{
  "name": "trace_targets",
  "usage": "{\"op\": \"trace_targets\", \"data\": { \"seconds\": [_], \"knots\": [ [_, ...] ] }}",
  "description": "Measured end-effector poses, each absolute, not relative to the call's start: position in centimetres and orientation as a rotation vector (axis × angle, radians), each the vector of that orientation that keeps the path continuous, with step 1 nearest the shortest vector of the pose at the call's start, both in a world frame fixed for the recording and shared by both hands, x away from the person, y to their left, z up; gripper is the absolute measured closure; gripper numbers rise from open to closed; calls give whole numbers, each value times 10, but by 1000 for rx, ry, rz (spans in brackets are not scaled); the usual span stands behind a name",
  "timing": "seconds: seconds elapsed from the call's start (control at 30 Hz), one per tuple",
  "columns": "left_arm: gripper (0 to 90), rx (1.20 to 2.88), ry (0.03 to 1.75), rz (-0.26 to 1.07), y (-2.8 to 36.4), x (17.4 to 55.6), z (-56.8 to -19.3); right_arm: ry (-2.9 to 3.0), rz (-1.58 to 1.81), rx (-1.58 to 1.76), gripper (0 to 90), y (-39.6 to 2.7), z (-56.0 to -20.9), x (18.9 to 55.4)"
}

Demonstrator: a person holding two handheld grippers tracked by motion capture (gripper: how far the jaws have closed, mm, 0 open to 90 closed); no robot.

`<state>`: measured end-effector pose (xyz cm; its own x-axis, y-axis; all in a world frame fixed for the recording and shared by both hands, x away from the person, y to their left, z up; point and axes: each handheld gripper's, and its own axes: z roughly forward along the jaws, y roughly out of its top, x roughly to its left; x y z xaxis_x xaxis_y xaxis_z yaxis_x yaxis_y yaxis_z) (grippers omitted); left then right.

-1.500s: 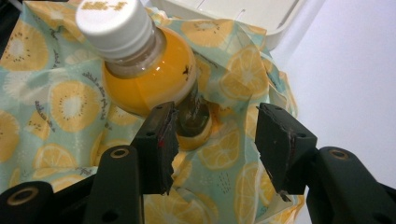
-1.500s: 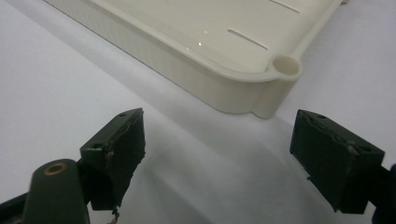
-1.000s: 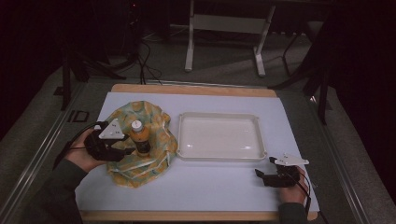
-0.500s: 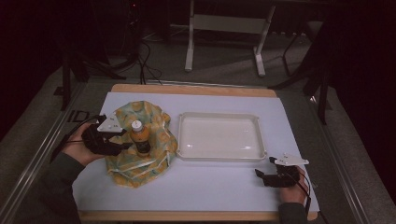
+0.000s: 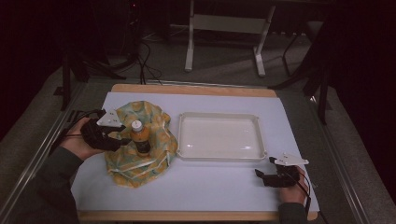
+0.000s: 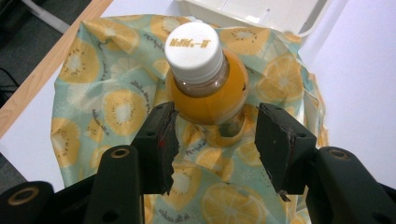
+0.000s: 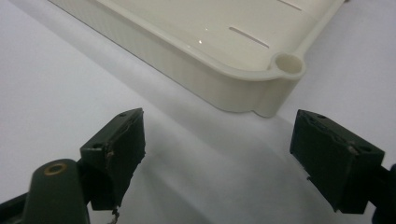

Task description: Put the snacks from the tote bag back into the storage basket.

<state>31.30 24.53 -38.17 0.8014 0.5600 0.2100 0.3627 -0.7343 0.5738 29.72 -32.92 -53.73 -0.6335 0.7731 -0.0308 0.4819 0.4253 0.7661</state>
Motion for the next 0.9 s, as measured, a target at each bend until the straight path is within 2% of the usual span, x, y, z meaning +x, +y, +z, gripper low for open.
{"op": "trace_targets", "data": {
  "seconds": [0.9],
  "knots": [
    [479,2553,652,451,235,339,-372,2309,1048,1067,175,-329,-537,297]
  ]
}}
